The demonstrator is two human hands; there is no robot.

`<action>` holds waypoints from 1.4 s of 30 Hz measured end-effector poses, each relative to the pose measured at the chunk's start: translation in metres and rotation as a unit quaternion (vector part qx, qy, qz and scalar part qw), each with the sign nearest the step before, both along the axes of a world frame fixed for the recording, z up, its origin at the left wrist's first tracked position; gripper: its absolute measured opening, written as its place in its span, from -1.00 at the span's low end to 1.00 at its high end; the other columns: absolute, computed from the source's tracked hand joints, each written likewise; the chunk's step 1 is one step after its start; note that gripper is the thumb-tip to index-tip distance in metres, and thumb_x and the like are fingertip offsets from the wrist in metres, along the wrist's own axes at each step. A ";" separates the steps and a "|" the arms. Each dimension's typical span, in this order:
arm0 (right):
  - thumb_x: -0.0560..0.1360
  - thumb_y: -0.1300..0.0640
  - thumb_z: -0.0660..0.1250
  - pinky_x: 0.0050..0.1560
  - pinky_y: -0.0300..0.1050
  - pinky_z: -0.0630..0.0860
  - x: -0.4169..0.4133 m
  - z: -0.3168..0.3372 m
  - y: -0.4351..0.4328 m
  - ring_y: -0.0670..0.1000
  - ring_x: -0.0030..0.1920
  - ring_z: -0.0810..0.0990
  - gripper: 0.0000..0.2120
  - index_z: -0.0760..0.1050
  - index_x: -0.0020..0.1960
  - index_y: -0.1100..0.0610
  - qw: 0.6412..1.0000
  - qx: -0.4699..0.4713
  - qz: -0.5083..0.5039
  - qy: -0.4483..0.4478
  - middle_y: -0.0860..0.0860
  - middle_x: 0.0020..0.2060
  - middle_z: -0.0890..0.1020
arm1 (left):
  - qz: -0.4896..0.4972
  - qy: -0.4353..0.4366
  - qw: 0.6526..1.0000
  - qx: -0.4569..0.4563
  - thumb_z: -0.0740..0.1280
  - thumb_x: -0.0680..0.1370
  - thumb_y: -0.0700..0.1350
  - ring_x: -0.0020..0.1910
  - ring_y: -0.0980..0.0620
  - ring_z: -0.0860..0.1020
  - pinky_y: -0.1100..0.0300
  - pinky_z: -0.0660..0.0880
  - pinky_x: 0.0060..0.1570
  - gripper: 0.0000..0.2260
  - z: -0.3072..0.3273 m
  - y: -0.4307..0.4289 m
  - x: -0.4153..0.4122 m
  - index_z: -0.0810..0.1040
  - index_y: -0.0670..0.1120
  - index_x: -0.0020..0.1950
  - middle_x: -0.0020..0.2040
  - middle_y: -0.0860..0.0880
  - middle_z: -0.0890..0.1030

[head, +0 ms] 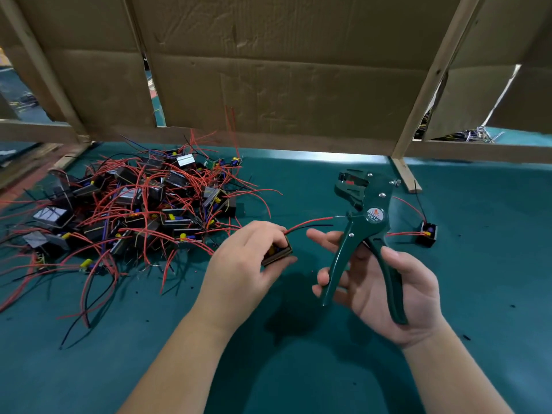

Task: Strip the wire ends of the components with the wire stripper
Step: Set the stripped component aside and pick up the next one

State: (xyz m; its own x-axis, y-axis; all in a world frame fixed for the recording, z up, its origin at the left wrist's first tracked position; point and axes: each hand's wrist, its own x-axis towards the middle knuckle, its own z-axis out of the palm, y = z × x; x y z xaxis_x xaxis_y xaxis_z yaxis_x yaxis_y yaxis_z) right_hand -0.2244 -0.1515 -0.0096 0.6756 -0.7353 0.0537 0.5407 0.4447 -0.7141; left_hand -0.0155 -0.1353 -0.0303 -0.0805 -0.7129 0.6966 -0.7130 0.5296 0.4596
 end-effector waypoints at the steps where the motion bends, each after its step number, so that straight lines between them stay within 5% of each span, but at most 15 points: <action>1: 0.26 0.00 0.56 0.01 0.20 0.55 0.001 0.001 0.001 0.24 -0.10 0.62 -0.38 0.55 0.23 0.28 1.000 -0.005 0.005 -0.011 0.26 0.46 0.29 | 0.001 -0.010 1.000 0.007 0.48 0.42 -0.11 0.01 0.04 0.56 0.10 0.50 -0.03 -0.83 0.000 0.000 0.000 0.54 -0.15 -0.11 -0.02 0.00 0.61; 6: 0.33 0.04 0.51 0.06 0.20 0.54 0.003 0.002 0.002 0.22 -0.08 0.61 -0.41 0.52 0.27 0.30 0.998 -0.025 0.006 -0.065 0.17 0.47 0.32 | 0.016 -0.078 0.996 0.044 0.45 0.41 -0.04 -0.09 -0.06 0.60 0.00 0.52 -0.18 -0.82 0.001 0.001 -0.003 0.51 -0.10 -0.16 -0.09 0.03 0.61; 11: 0.33 0.06 0.51 0.06 0.17 0.55 0.006 0.001 0.002 0.20 -0.08 0.62 -0.37 0.48 0.31 0.32 0.999 -0.014 0.000 -0.053 0.18 0.43 0.39 | 0.024 -0.048 0.995 0.081 0.27 0.43 0.34 -0.04 0.16 0.54 0.11 0.41 -0.01 -0.53 0.001 0.006 -0.012 0.50 -0.08 -0.07 -0.04 0.10 0.63; 16: 0.41 0.09 0.44 0.11 0.19 0.53 0.003 0.004 0.002 0.21 -0.03 0.61 -0.39 0.40 0.36 0.36 0.995 -0.013 0.021 -0.101 0.22 0.45 0.34 | -0.099 0.163 0.957 0.217 0.43 0.39 0.21 0.17 0.20 0.54 0.20 0.44 0.20 -0.48 0.002 0.011 -0.023 0.28 0.18 0.23 0.08 0.16 0.60; 21: 0.34 0.03 0.49 0.04 0.16 0.57 0.005 0.003 0.004 0.17 -0.07 0.63 -0.35 0.46 0.34 0.31 0.998 -0.021 0.012 -0.061 0.19 0.36 0.47 | -0.223 0.419 0.823 0.312 0.37 0.45 -0.05 -0.36 0.04 0.56 0.16 0.50 -0.32 -0.65 0.008 0.012 -0.030 0.46 -0.01 0.22 -0.29 -0.04 0.58; 24: 0.32 0.03 0.50 0.04 0.17 0.55 0.009 0.002 0.006 0.19 -0.07 0.62 -0.29 0.42 0.38 0.31 0.999 -0.018 0.027 -0.043 0.23 0.25 0.50 | -0.132 0.382 0.864 0.300 0.33 0.49 0.01 -0.46 0.10 0.48 0.22 0.39 -0.40 -0.90 0.011 0.010 -0.034 0.54 0.02 -0.06 -0.40 0.04 0.52; 26: 0.32 0.03 0.51 0.04 0.18 0.54 0.011 0.003 0.007 0.20 -0.07 0.62 -0.27 0.40 0.40 0.30 0.999 -0.024 0.028 -0.028 0.25 0.29 0.42 | -0.109 0.354 0.885 0.283 0.32 0.52 0.00 -0.48 0.13 0.49 0.28 0.40 -0.40 -0.90 0.011 0.010 -0.033 0.52 0.05 -0.19 -0.42 0.09 0.53; 29: 0.31 0.04 0.52 0.03 0.20 0.55 0.012 0.003 0.008 0.23 -0.08 0.61 -0.27 0.41 0.38 0.33 0.999 -0.028 0.020 -0.019 0.20 0.44 0.37 | -0.073 0.368 0.886 0.271 0.29 0.60 -0.14 -0.49 0.16 0.48 0.32 0.39 -0.45 -0.85 0.017 0.009 -0.027 0.51 -0.04 -0.18 -0.41 0.08 0.56; 34: 0.33 0.04 0.51 0.04 0.22 0.52 0.007 0.002 0.009 0.26 -0.08 0.60 -0.35 0.46 0.31 0.33 0.998 -0.047 0.042 0.021 0.35 0.32 0.44 | -0.073 0.471 0.833 0.281 0.25 0.59 -0.24 -0.56 0.15 0.23 0.33 0.18 -0.52 -0.81 0.026 0.006 -0.015 0.46 -0.15 -0.24 -0.51 0.09 0.35; 42: 0.40 0.00 0.45 0.03 0.29 0.50 -0.018 0.006 0.003 0.32 -0.10 0.58 -0.39 0.43 0.29 0.38 0.988 -0.026 0.107 0.109 0.36 -0.05 0.56 | -0.127 0.403 0.890 0.174 0.25 0.56 -0.12 -0.48 0.18 0.36 0.39 0.34 -0.40 -0.88 0.036 0.011 0.002 0.54 -0.06 -0.14 -0.38 0.16 0.53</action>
State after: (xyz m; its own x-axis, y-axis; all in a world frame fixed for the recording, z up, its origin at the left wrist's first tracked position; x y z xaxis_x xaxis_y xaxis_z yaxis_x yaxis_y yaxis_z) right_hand -0.2424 -0.1485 -0.0036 0.8154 -0.5741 -0.0750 0.2698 0.4913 -0.8281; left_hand -0.0131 -0.1241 0.0054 0.1554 -0.9264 0.3430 0.0443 0.3534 0.9344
